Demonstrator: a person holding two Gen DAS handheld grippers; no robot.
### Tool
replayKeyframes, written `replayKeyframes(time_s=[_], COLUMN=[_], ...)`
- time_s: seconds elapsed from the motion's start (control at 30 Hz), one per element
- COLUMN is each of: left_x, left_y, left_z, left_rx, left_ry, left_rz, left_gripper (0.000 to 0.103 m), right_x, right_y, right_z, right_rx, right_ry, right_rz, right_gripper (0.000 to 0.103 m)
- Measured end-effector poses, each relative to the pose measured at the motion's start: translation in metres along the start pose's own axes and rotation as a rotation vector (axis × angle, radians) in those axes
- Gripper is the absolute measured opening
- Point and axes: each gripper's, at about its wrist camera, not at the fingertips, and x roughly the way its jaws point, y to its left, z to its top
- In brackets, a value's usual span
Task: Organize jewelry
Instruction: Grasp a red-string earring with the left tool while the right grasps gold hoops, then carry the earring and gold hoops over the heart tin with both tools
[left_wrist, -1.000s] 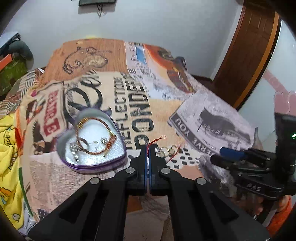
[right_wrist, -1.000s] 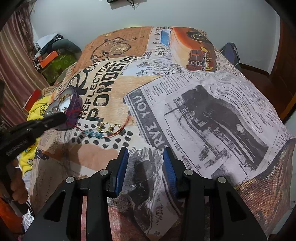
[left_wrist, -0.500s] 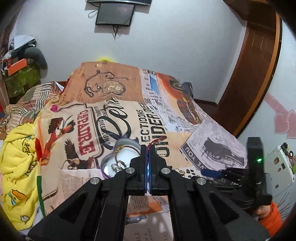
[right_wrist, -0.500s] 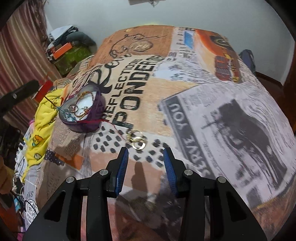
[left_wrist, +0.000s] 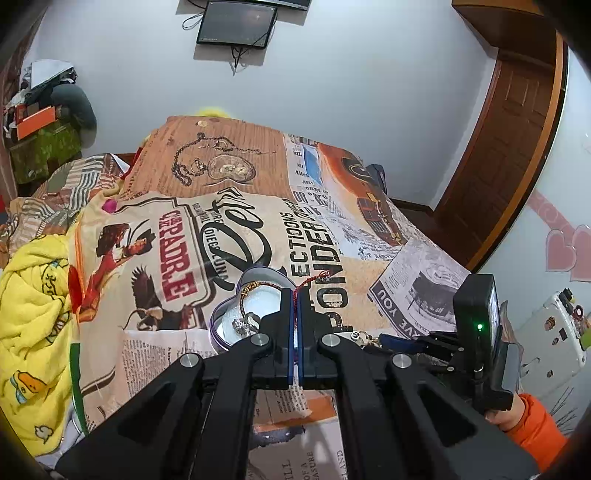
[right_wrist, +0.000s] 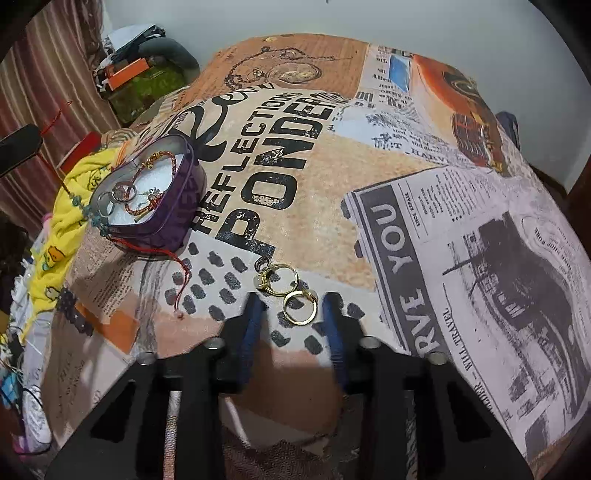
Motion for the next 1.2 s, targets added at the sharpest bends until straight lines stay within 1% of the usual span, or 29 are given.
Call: replayKeyframes(time_s=[0.17,0.27,0.37,0.53,0.8,0.97,1.2], left_x=[-0.006,-0.014,-0.021,-0.035,-0.05,-0.051,-0.043], left_y=[-0.002,-0.004,-0.004,-0.004,-0.003,-0.001,0.006], left_z=[0.002,0.006,0.01,0.018,0.03,0.039,0.052], left_rx=[0.003,0.005,0.005,0.008,0.022,0.031,0.026], left_ry=[-0.01,-0.026,-0.041,-0.071,-0.121,-0.139,-0.152], left_rz=[-0.007,-0.007,-0.007,0.001,0.017,0.019,0.007], left_gripper=[0.0,0.0,0.0,0.0,0.0,0.0,0.0], right_x=[-0.002,-0.006,-0.015,-0.038,-0.067,-0.074,-0.072], right_y=[0.002,0.001,0.004,0.011,0.03,0.038,0.047], right_z=[-0.002,-0.003,-0.004,0.002,0.02,0.03,0.043], right_rx=[0.0,0.013,0.017,0.02,-0.001,-0.005,-0.005], right_ry=[-0.001,-0.001,-0.017,-0.074,-0.178,-0.221,-0.247], right_rz=[-0.016,-0.011,-0.014,-0.003,0.026,0.051,0.082], right_gripper=[0.016,0.016,0.016,0.016,0.016,0.016,0.016])
